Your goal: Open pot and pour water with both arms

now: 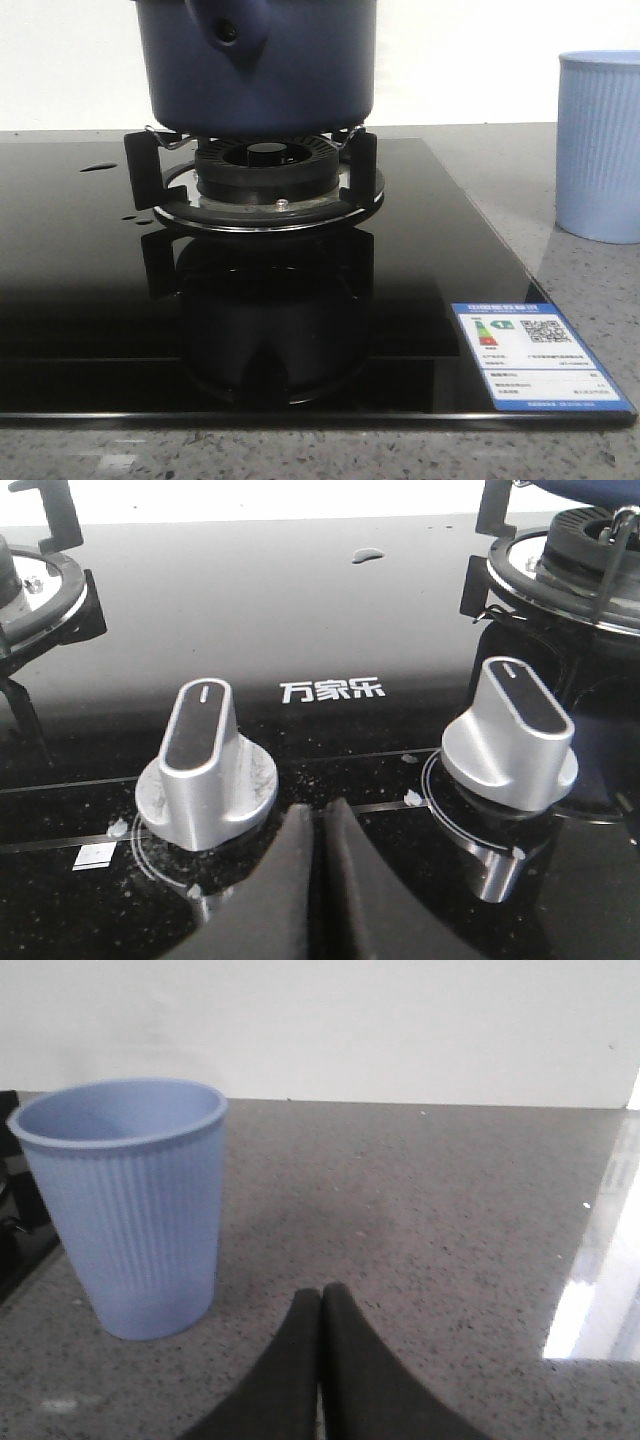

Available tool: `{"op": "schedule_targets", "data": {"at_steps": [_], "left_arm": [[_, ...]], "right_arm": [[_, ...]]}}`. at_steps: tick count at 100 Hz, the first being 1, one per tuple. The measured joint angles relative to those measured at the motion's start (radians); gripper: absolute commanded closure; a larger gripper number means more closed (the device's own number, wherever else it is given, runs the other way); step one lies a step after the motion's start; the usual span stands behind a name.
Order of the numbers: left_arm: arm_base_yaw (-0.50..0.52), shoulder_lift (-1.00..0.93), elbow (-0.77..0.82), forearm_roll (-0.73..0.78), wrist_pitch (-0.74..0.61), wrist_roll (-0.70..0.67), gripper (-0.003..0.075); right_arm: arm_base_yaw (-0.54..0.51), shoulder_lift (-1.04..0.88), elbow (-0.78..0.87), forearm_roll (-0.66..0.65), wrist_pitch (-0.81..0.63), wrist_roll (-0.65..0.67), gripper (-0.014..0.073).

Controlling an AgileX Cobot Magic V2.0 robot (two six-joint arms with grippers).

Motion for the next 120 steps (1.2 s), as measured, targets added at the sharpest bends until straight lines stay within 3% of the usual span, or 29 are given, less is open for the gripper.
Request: {"op": "schedule_targets", "data": {"at_steps": [27, 36, 41, 56, 65, 90, 120], "left_arm": [[0.0, 0.0, 0.0, 0.0, 0.0, 0.0, 0.0739], [0.0, 0.0, 0.0, 0.0, 0.0, 0.0, 0.0739], [0.0, 0.0, 0.0, 0.0, 0.0, 0.0, 0.0739], [0.0, 0.0, 0.0, 0.0, 0.0, 0.0, 0.0739], [0.0, 0.0, 0.0, 0.0, 0.0, 0.0, 0.0739], [0.0, 0.0, 0.0, 0.0, 0.0, 0.0, 0.0739], [0.0, 0.0, 0.0, 0.0, 0.0, 0.0, 0.0739]], "right_arm": [[-0.002, 0.0, 0.0, -0.031, -0.013, -0.047, 0.066], [-0.002, 0.0, 0.0, -0.007, -0.045, -0.128, 0.066], [-0.002, 0.0, 0.0, 0.083, -0.051, -0.241, 0.066], [-0.005, 0.0, 0.0, 0.524, -0.005, -0.699, 0.066], [-0.013, 0.0, 0.014, 0.704, 0.013, -0.817, 0.066], [-0.071, -0.086, 0.099, 0.81, -0.039, -0.866, 0.066], [-0.103, -0.203, 0.099, 0.825, 0.177, -0.87, 0.066]]}}
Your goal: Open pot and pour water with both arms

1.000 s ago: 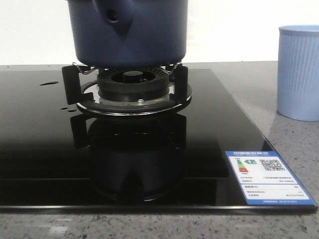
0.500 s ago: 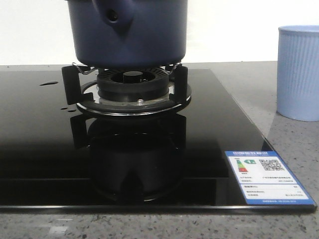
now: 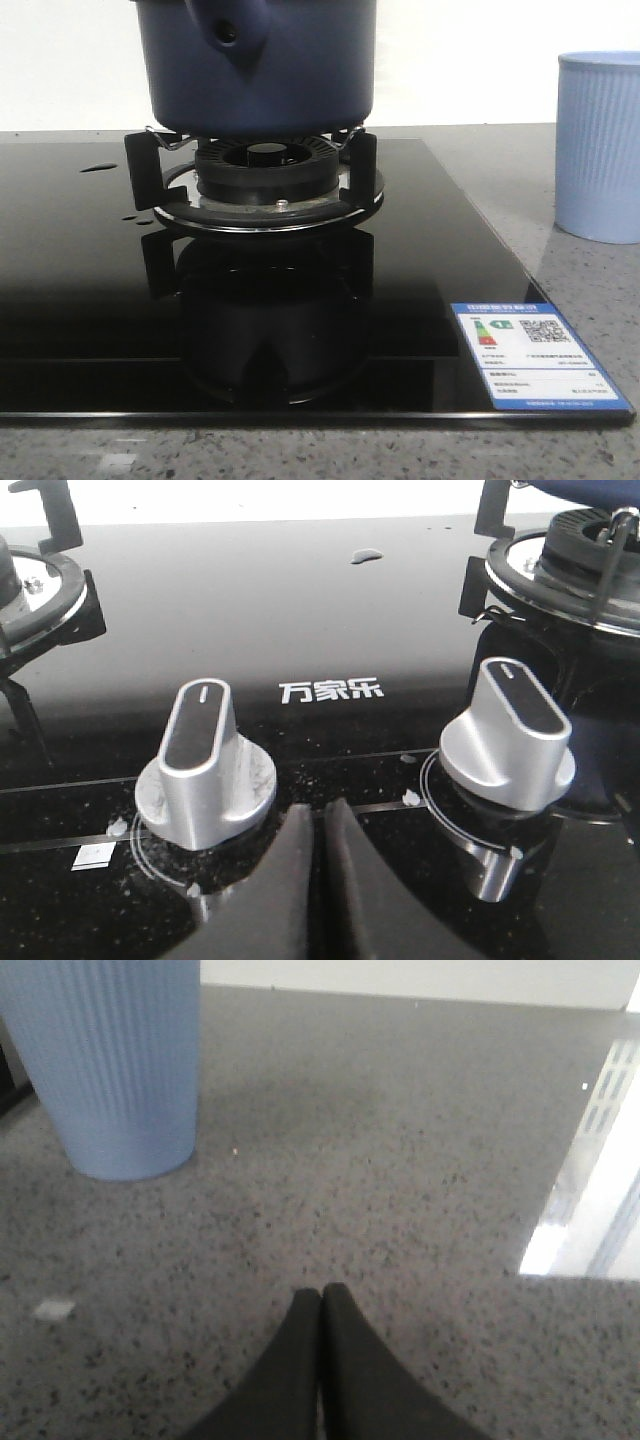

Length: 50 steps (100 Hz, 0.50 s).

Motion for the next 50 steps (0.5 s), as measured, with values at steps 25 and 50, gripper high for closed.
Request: {"op": "schedule_targets", "data": {"at_steps": [25, 50], "left_arm": [[0.0, 0.0, 0.0, 0.0, 0.0, -0.001, 0.0739], [0.0, 0.0, 0.0, 0.0, 0.0, -0.001, 0.0739]], "right_arm": [[0.0, 0.0, 0.0, 0.002, 0.015, 0.0, 0.066], [0.0, 0.0, 0.0, 0.002, 0.015, 0.0, 0.066]]}}
